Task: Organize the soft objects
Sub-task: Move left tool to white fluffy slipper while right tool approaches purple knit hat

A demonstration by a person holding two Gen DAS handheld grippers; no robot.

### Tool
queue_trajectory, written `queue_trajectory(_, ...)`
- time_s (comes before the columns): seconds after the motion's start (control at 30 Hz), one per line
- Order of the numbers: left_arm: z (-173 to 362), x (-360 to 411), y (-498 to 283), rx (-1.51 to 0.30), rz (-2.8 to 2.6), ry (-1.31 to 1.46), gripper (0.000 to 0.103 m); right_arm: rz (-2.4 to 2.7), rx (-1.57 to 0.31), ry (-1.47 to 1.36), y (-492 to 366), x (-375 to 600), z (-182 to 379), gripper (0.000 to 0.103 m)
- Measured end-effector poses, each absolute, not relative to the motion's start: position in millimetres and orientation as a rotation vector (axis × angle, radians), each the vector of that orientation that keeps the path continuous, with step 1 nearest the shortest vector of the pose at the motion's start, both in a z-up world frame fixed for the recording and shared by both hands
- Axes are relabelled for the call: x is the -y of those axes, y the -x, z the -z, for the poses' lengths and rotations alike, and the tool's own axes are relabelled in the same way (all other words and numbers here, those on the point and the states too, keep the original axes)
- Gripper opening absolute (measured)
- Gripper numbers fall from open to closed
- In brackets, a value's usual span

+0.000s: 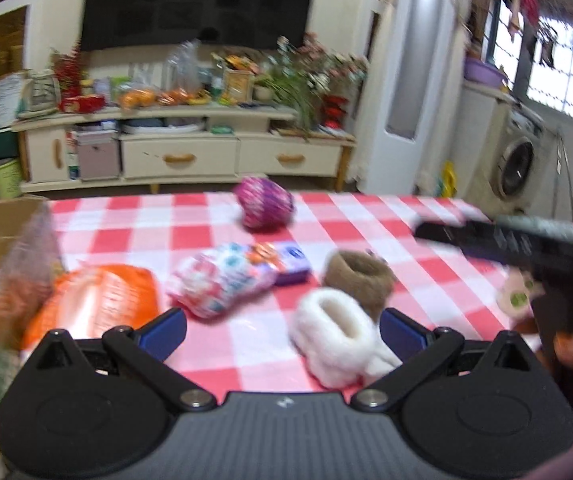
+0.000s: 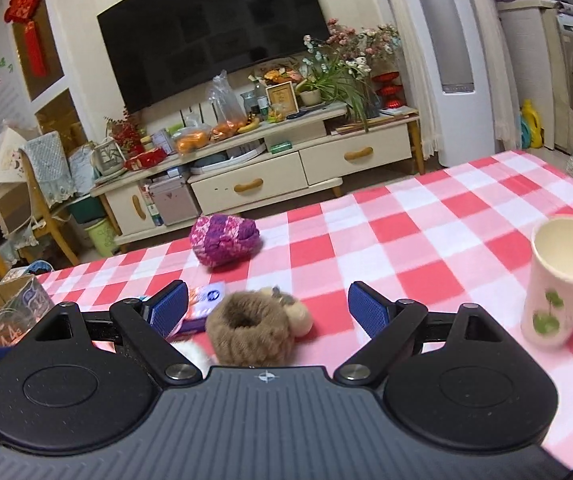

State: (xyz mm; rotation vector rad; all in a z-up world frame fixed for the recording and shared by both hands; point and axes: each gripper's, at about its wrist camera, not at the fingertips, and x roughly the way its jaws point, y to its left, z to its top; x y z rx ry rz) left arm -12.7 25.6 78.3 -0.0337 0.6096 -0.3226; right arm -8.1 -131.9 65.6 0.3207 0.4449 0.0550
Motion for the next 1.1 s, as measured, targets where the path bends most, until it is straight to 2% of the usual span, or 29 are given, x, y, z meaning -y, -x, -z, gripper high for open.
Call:
queue_trajectory(0.47,-43.1,26.7,-30.3,-0.727,0.292,0.052,0.098,-0.255,-0.545,-0.259,-91.0,120.7,-73.6,0.103)
queue_trajectory(0.7,-29.5,25.2,-44.2,-0.796,0.260,0.064,0.088,-0.327,-0.621,-0.213,-158.6,102.8,-71.9,0.103)
queue_trajectory(1.1,-25.4,17.8,-52.0,-0.821,0.247,0.061,0.056,-0.324,-0.718,-0.075,-238.6,67.4,-58.6,0.103)
